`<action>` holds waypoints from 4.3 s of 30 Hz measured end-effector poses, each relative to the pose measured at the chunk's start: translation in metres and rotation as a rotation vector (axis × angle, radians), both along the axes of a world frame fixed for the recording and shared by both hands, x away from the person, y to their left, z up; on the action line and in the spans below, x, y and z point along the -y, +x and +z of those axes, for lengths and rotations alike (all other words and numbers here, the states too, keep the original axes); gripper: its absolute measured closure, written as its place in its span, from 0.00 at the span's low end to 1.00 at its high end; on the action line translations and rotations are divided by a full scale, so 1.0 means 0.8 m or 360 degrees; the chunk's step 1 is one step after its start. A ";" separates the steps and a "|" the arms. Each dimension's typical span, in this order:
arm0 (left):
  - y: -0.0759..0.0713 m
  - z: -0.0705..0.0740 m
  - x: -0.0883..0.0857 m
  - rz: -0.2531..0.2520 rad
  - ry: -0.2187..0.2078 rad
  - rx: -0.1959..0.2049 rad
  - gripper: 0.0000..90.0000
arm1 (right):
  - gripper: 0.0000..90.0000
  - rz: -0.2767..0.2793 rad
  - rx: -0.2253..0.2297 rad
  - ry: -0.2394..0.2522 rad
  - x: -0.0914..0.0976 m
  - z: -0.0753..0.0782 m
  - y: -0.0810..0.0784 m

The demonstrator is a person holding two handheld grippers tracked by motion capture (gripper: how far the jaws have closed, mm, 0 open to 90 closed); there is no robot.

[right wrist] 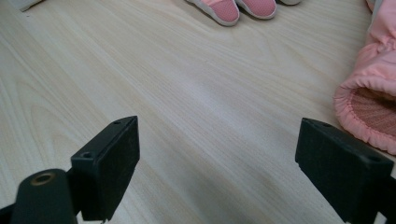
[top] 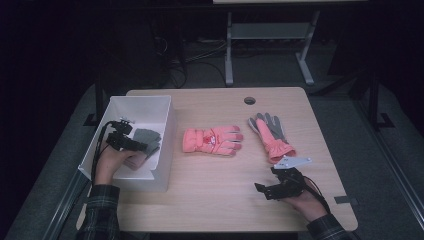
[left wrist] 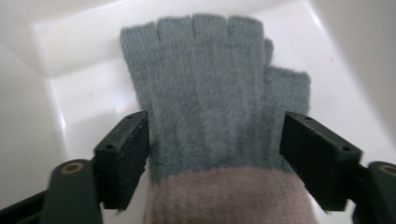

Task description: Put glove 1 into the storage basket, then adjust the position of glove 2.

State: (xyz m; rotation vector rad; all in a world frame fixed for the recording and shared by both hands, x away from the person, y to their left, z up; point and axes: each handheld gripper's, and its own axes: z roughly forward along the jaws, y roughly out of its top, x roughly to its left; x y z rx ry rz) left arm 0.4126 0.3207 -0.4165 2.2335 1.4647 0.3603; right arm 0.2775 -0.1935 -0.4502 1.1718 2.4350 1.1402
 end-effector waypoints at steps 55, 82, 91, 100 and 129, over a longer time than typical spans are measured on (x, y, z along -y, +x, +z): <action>-0.084 0.121 0.199 -0.0773 -0.0488 0.0289 0.20 | 1.00 0.0107 0.0025 0.0021 0.022 0.049 0.019; -0.126 0.015 0.271 -0.1020 -0.0343 0.0264 0.19 | 1.00 -0.0154 0.0032 0.0044 0.090 0.036 0.166; -0.136 -0.025 0.263 -0.1021 -0.0266 0.0263 0.20 | 1.00 -0.0163 -0.0037 -0.0029 0.087 0.012 0.176; -0.138 -0.029 0.266 -0.1026 -0.0271 0.0263 0.20 | 1.00 -0.0094 -0.0068 -0.0031 0.078 0.013 0.160; -0.141 -0.034 0.266 -0.1049 -0.0253 0.0205 0.20 | 1.00 0.0285 -0.0119 -0.0062 0.025 0.021 0.022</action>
